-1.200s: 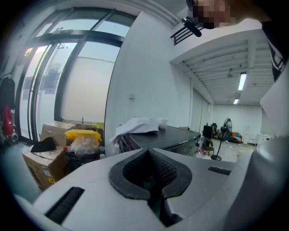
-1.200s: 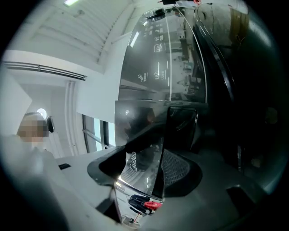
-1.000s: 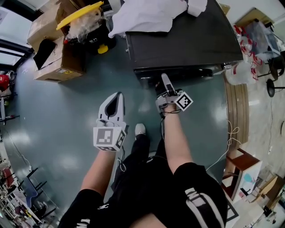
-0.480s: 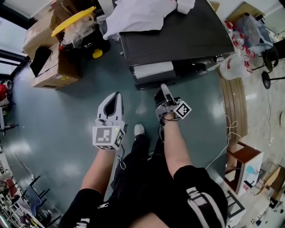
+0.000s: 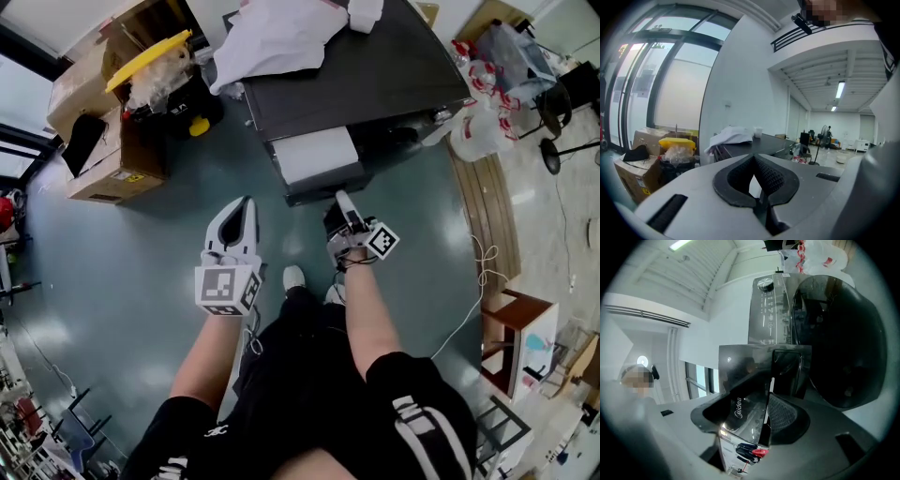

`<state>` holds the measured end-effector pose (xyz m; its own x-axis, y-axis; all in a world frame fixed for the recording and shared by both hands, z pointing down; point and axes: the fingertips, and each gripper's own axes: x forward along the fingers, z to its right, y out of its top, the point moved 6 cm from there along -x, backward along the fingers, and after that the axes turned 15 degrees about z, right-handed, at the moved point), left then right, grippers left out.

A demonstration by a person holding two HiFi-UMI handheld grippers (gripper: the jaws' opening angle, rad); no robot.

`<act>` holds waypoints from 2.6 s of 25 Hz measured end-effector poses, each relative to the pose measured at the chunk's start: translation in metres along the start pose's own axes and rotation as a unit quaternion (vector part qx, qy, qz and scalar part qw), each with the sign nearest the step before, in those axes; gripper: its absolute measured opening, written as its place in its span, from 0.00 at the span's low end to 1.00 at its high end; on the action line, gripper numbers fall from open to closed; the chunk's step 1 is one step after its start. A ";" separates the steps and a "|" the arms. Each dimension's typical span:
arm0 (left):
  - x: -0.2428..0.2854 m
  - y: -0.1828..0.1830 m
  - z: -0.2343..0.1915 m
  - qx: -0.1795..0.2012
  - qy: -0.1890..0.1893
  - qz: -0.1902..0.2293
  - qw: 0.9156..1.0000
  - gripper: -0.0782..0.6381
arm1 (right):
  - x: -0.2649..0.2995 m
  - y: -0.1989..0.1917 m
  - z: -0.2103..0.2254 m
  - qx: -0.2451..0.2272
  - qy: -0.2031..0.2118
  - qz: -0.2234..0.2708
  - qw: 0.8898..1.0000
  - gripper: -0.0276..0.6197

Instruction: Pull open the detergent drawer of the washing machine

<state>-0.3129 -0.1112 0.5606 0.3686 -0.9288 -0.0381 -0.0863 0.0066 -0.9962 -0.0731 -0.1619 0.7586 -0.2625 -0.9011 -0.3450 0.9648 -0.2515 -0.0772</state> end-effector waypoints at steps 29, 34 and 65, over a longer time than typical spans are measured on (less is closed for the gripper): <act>-0.099 0.008 0.066 0.002 -0.003 0.013 1.000 0.10 | -0.126 0.006 -0.036 0.014 -0.024 0.040 0.999 0.35; -0.105 0.009 0.068 0.001 -0.001 0.012 1.000 0.10 | -0.140 0.005 -0.041 0.014 -0.029 0.039 0.999 0.36; -0.104 0.065 0.100 0.012 -0.036 0.039 0.999 0.10 | -0.164 0.046 -0.095 -0.154 -0.179 -0.012 0.972 0.24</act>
<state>-0.2640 0.0232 0.4918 0.4266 -0.8964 -0.1206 -0.0963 0.0876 -0.9915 0.0163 0.0073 0.7228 -0.2212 -0.9752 0.0041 0.9030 -0.2064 -0.3768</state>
